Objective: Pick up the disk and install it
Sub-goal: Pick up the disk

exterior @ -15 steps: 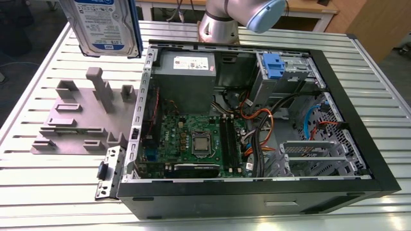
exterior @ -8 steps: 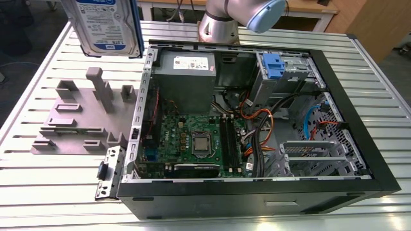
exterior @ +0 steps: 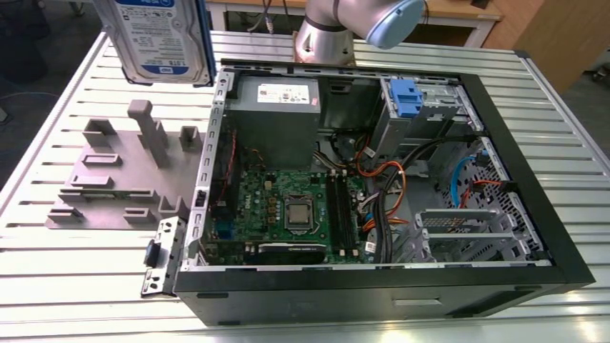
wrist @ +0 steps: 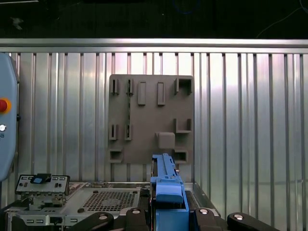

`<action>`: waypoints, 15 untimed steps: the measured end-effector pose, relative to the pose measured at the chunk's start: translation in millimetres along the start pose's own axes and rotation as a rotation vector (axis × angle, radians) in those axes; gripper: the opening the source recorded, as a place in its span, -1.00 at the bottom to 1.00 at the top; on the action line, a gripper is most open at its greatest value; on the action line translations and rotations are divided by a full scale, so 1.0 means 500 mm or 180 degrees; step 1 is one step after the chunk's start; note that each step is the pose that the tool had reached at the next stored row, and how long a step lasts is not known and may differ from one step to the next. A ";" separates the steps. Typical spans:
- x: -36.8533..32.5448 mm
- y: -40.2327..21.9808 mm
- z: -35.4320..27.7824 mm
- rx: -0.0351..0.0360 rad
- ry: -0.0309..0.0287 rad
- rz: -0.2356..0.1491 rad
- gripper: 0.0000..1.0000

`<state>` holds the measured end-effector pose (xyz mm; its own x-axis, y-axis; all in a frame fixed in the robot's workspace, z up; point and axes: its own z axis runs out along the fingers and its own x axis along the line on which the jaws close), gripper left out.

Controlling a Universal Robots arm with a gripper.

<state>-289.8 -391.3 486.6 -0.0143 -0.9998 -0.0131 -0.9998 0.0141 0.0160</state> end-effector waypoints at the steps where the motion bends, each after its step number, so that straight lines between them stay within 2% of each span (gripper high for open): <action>1: 0.000 -0.001 0.000 0.0000 0.0000 0.0000 -0.26; 15: 0.000 -0.013 0.000 0.0000 0.0000 0.0000 -0.26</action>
<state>-283.1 -391.3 486.6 -0.0142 -0.9998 -0.0130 -0.9998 0.0140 0.0161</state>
